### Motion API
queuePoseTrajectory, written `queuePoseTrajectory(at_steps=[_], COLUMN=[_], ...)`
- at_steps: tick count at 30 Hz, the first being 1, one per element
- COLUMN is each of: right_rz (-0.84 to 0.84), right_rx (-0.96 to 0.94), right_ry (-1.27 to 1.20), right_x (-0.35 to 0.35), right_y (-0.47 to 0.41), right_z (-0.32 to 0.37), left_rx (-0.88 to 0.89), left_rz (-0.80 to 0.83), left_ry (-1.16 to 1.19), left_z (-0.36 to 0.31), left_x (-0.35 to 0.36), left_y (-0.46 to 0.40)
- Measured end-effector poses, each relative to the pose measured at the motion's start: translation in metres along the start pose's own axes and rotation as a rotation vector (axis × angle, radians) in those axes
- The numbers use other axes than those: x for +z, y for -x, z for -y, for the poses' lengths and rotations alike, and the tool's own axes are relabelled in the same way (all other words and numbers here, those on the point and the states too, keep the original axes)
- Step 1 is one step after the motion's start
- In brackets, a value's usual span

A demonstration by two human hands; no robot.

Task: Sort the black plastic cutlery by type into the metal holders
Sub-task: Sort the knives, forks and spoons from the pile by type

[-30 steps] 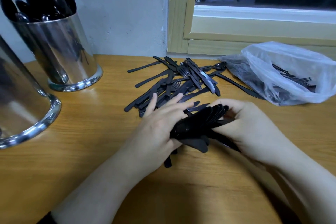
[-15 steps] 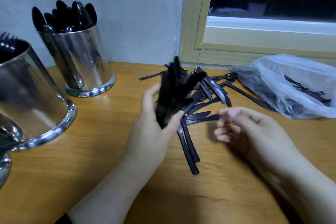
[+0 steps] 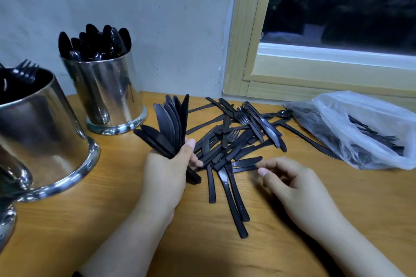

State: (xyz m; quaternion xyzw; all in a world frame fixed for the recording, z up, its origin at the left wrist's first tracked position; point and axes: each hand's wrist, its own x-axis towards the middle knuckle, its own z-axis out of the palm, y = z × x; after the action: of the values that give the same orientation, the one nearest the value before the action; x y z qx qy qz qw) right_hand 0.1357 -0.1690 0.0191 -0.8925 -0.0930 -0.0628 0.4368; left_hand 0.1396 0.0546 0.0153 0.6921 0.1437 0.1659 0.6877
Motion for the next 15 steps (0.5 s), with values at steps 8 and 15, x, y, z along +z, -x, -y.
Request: queuePoseTrajectory(at_steps=[8,15], right_rz=[-0.133,-0.059], right_rx=[-0.08,0.045], right_ry=[0.262,0.449], right_x=[0.027,0.05], right_y=[-0.073,-0.113], right_z=[0.0,0.005], left_rx=[0.021,0.076], left_rz=[-0.036,-0.007], left_ry=[0.066,-0.109], left_z=[-0.002,0.002], left_x=[-0.012,-0.009], left_y=[-0.017,-0.03])
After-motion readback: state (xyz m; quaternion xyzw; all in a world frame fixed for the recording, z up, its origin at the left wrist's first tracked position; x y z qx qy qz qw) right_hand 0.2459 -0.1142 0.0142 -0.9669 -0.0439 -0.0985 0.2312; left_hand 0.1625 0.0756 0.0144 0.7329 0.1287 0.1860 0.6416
